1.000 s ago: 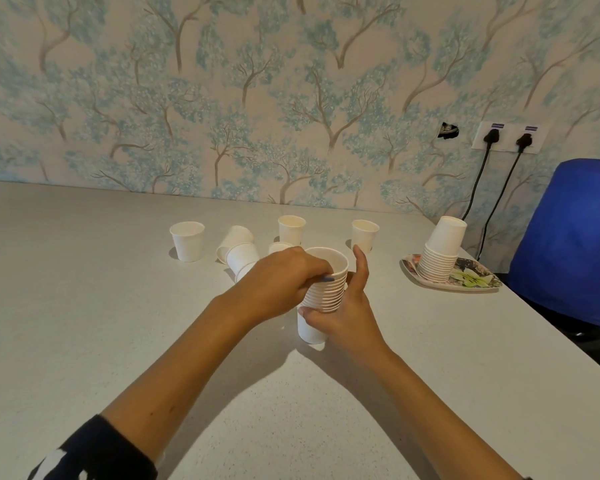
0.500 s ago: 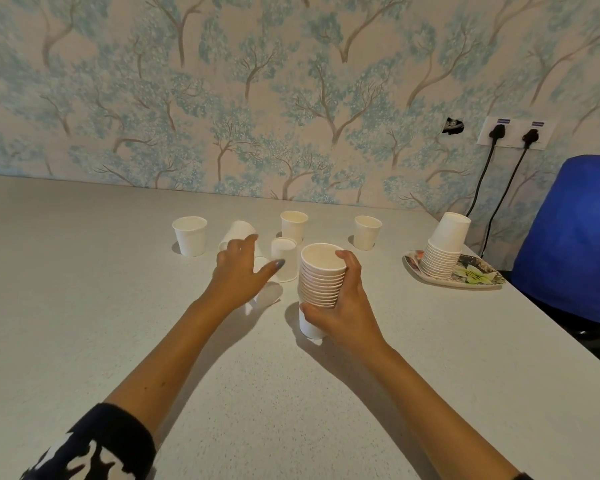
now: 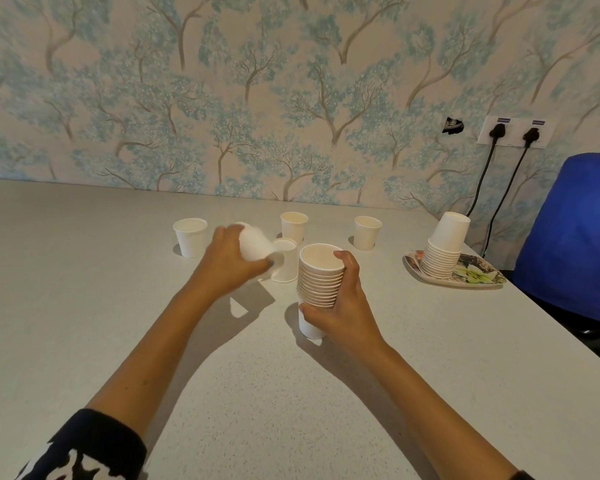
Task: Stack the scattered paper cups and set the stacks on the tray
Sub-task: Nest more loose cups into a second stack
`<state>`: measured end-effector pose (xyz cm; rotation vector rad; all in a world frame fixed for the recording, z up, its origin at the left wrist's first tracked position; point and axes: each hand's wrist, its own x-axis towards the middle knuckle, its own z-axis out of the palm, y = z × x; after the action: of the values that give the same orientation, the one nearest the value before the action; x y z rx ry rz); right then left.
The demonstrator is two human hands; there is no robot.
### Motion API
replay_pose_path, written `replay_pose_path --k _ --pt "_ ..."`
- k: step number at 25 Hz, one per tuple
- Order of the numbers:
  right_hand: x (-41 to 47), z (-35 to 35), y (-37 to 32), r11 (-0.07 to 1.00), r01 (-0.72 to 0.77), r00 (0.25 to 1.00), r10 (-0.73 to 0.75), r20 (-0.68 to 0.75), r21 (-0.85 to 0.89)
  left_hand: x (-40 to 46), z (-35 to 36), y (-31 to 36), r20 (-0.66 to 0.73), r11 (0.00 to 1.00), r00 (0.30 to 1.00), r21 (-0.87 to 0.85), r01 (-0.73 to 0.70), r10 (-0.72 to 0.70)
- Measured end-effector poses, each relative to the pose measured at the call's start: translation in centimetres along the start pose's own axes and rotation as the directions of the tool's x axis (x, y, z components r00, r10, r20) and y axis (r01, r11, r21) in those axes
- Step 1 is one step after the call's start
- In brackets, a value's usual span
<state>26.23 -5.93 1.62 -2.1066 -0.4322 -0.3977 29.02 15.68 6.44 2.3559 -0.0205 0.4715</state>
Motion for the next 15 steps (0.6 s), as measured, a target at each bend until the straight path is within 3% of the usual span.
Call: replay_pose_path --k 2,4,8,11,15 --pt "0.0 0.1 0.0 1.0 -0.003 1.0 0.003 -0.001 0.01 0.1 -1.5 2.4 -0.145 0.977 0.983 -0.165 -0.139 0.115" --pt "0.0 0.0 0.0 0.999 0.005 1.0 -0.005 -0.013 0.037 -0.4 -2.1 4.8 -0.185 0.924 0.94 -0.208 -0.322 0.286" --pt "-0.1 0.3 0.3 0.998 -0.022 0.999 0.024 -0.037 0.051 -2.1 -1.4 7.3 -0.029 0.861 0.861 -0.01 -0.508 0.508" --pt "-0.2 0.7 0.6 0.997 -0.071 0.995 0.072 -0.066 0.025 -2.6 -1.0 7.6 0.019 0.829 0.838 0.133 -0.543 0.546" --pt "-0.1 1.0 1.0 0.997 -0.083 0.992 0.083 -0.092 0.0 -3.0 -0.8 7.9 0.099 0.792 0.809 0.162 -0.588 0.58"
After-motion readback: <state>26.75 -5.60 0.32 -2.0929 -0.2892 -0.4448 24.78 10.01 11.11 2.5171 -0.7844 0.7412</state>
